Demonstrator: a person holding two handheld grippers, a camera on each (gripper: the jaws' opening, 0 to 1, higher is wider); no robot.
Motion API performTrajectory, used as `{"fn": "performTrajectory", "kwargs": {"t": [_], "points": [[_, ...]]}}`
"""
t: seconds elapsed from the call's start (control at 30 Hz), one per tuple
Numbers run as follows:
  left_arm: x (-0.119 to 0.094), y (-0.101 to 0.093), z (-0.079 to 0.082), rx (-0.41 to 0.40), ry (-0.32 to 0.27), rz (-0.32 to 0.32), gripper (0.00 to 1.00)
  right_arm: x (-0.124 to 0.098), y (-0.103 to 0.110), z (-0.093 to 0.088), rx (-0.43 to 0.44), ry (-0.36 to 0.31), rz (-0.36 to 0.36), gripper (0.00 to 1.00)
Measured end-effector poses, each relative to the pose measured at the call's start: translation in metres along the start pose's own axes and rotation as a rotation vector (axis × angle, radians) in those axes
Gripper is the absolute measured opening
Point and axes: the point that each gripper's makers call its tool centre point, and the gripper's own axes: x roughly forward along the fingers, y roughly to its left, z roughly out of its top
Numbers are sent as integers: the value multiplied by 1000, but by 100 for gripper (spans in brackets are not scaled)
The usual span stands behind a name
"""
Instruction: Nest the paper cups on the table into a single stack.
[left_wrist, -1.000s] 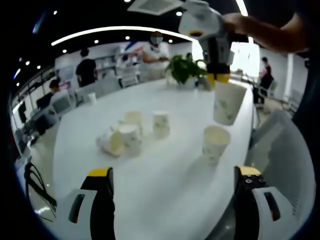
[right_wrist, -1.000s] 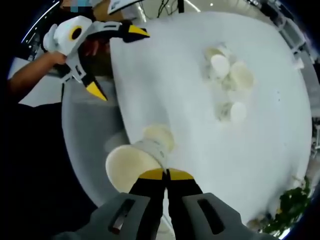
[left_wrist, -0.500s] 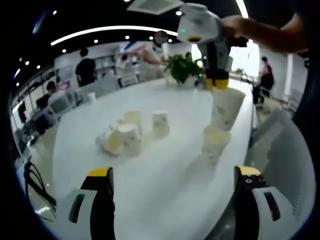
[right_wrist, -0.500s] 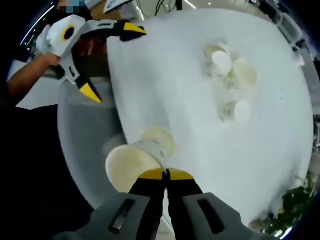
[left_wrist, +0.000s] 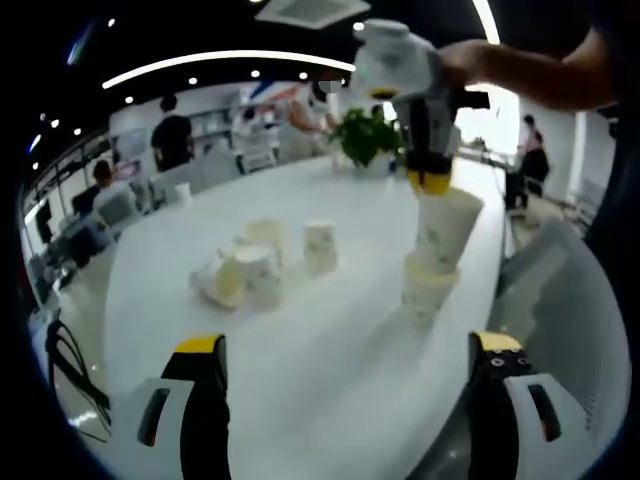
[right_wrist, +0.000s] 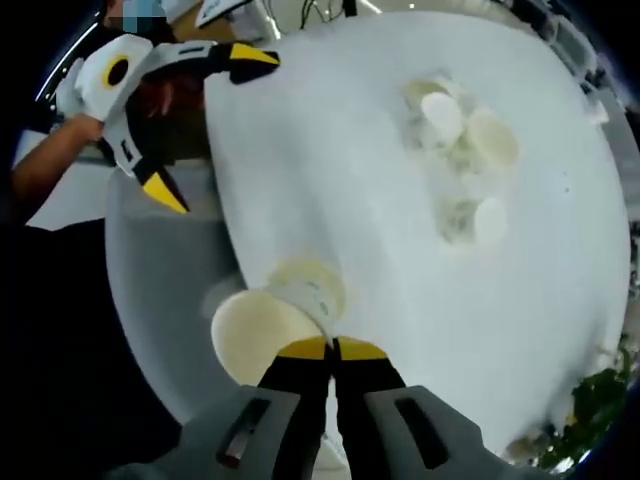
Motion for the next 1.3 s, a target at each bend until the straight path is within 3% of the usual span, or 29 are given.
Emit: {"fn": "performTrajectory", "kwargs": {"t": [0.47,1.3], "points": [[-1,2,-1,-4,5,4,98,27,1,0,21,3,6,0],[-3,-1,-4,-8,2,-2,98,62,-12,-1,41,6,-49,0]]}}
